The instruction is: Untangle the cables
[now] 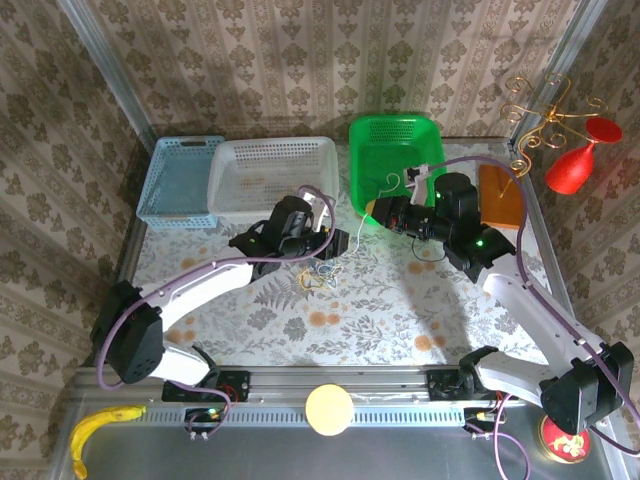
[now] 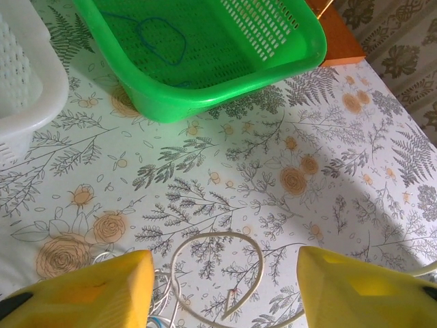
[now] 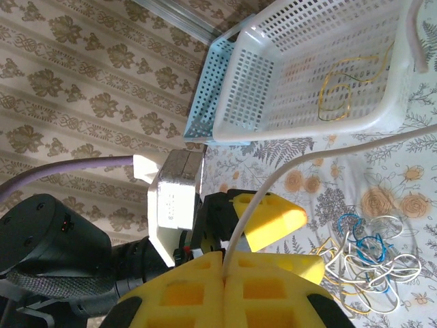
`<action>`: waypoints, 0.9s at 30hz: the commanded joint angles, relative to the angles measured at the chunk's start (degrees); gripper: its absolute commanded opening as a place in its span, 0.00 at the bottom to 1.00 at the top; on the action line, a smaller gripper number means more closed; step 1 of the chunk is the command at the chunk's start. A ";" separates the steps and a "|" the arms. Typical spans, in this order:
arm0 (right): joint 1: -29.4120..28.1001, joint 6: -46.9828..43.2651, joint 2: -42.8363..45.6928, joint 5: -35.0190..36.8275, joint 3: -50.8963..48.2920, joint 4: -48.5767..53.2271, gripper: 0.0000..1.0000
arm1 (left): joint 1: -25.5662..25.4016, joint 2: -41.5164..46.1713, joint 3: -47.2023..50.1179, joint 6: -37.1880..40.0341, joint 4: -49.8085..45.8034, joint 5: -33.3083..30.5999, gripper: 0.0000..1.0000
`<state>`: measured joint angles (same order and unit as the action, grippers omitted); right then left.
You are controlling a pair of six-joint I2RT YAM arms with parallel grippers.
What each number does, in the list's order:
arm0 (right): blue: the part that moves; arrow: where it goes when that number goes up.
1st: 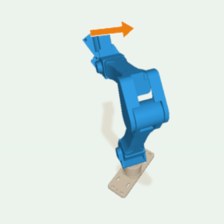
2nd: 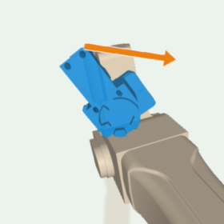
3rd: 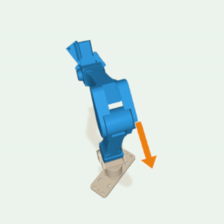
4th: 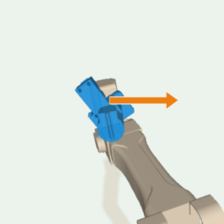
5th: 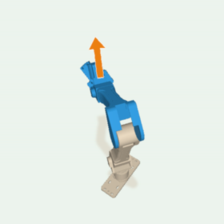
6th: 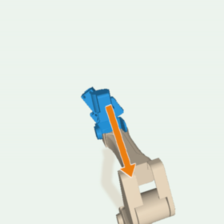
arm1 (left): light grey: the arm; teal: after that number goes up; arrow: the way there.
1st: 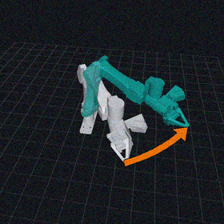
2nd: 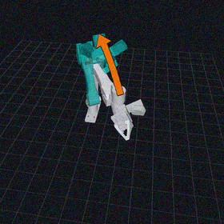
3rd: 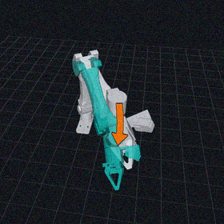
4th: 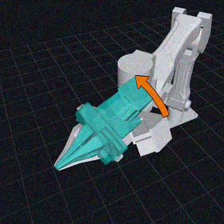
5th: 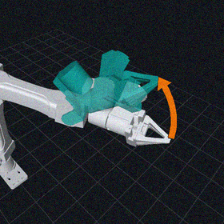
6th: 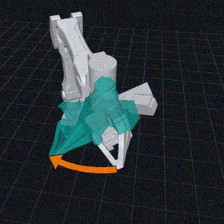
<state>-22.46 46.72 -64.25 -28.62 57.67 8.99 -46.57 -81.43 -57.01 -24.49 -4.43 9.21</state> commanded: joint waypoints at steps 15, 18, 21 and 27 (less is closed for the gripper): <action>-0.44 -1.44 -0.01 1.59 -0.69 -0.99 0.00 | -0.84 -2.99 -0.41 -1.00 2.38 1.88 0.12; -0.34 -1.87 0.83 2.24 -1.73 -0.34 0.00 | -0.83 -2.78 -1.15 -0.98 1.93 1.59 0.00; -0.31 -2.13 2.03 3.32 -3.78 0.39 0.00 | -0.64 -1.79 -2.04 -0.74 1.11 0.83 0.00; -0.25 -2.33 4.85 6.54 -10.26 0.67 0.00 | 1.47 2.46 -2.99 -1.91 1.56 0.97 0.00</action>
<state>-22.46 45.74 -61.30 -25.12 49.87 9.26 -46.33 -82.78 -57.74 -25.78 -3.49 10.48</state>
